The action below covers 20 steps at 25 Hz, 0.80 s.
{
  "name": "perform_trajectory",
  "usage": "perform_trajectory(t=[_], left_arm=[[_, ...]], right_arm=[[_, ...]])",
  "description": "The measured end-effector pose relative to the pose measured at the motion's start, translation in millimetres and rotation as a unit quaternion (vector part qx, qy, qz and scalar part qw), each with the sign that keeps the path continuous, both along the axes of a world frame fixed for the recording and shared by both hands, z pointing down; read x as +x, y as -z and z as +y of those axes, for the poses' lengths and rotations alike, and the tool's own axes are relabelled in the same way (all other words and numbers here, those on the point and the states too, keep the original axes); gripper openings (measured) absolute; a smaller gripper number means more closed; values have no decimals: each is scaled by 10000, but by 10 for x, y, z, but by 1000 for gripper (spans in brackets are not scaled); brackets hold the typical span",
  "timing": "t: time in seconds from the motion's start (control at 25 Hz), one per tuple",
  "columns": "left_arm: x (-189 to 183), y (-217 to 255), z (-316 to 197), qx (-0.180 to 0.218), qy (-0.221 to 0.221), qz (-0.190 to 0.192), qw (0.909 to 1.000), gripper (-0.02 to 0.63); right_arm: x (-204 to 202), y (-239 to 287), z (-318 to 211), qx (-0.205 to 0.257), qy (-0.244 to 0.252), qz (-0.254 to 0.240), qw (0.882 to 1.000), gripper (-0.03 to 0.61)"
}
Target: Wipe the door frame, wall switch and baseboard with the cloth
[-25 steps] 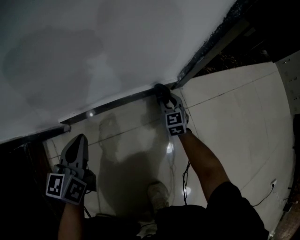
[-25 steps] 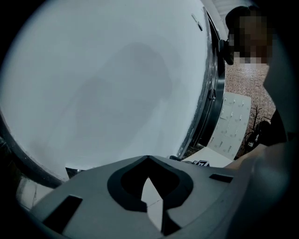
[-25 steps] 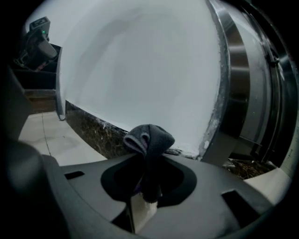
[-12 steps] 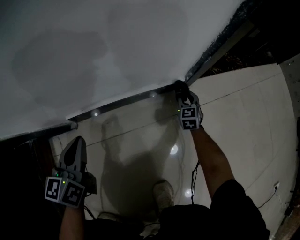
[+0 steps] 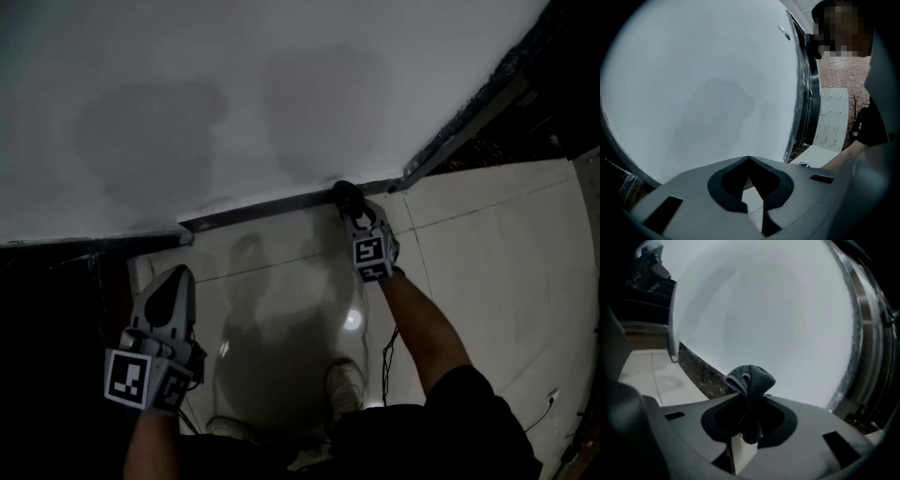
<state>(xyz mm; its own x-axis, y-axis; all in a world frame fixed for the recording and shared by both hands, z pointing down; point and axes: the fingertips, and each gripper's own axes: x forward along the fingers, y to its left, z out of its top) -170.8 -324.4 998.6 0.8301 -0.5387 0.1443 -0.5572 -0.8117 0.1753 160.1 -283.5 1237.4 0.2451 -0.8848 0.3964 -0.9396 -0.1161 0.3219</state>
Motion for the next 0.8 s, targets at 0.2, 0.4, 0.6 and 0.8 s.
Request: perform_trajectory(t=[0.2, 0.4, 0.6, 0.8], left_arm=[[-444, 97, 78, -263, 74, 45, 9996, -8], [-881, 192, -13, -236, 318, 301, 9988, -8], [-1264, 226, -103, -581, 565, 637, 9947, -8], [-1381, 276, -231, -914, 776, 1263, 9847, -8]], right_arm=[[-1056, 246, -449, 223, 623, -424, 9969, 84], [-1996, 273, -866, 337, 1271, -671, 9890, 84], [-2860, 82, -1045, 182, 1805, -944, 9789, 84], [-3409, -130, -1238, -194, 2363, -711, 9689, 84]])
